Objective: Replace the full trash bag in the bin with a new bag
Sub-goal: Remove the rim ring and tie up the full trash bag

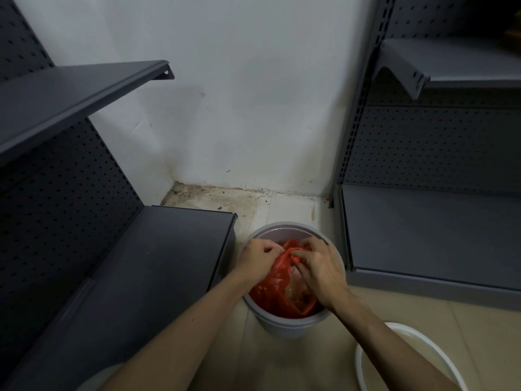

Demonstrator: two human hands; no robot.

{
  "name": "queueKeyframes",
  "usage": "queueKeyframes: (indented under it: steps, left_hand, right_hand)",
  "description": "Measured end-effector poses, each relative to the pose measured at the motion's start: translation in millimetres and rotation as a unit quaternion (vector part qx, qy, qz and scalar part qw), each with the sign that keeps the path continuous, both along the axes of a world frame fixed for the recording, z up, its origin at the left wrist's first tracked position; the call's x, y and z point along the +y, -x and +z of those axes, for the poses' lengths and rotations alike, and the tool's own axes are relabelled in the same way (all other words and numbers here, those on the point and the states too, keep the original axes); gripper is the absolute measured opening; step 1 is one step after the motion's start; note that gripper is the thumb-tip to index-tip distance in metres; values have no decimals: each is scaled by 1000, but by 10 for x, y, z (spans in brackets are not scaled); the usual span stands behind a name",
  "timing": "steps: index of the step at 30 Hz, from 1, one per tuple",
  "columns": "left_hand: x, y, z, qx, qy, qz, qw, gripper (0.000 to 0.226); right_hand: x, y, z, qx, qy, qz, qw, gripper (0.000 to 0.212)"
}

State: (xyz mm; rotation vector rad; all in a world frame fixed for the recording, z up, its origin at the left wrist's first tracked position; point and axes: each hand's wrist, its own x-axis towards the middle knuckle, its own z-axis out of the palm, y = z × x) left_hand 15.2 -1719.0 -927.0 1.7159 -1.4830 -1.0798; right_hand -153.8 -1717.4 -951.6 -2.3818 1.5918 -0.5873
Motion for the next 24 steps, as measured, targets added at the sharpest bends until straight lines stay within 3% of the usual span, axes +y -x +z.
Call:
queueKeyframes:
  steps: [5,10,16,20,24]
  left_hand:
    - [7,29,-85,-5,-3,3,1000,22]
    - [-7,66,-145,-4,55,32,998,10]
    - [-42,114,-209,4,68,71,995,11]
    - [-85,87,-179,-42,74,72,994,11]
    - [-85,-54,-157,-151,91,68,982,11]
  right_hand:
    - [14,-19,-18,-21,-14,17,1000,25]
    - [20,-12,-68,-40,-65,29,997,32]
    - [2,42,-99,-181,-127,11,975,26]
    - [4,47,-25,-311,-139,-9,940,26]
    - [-27,83,51,-325,-90,-82,938,27]
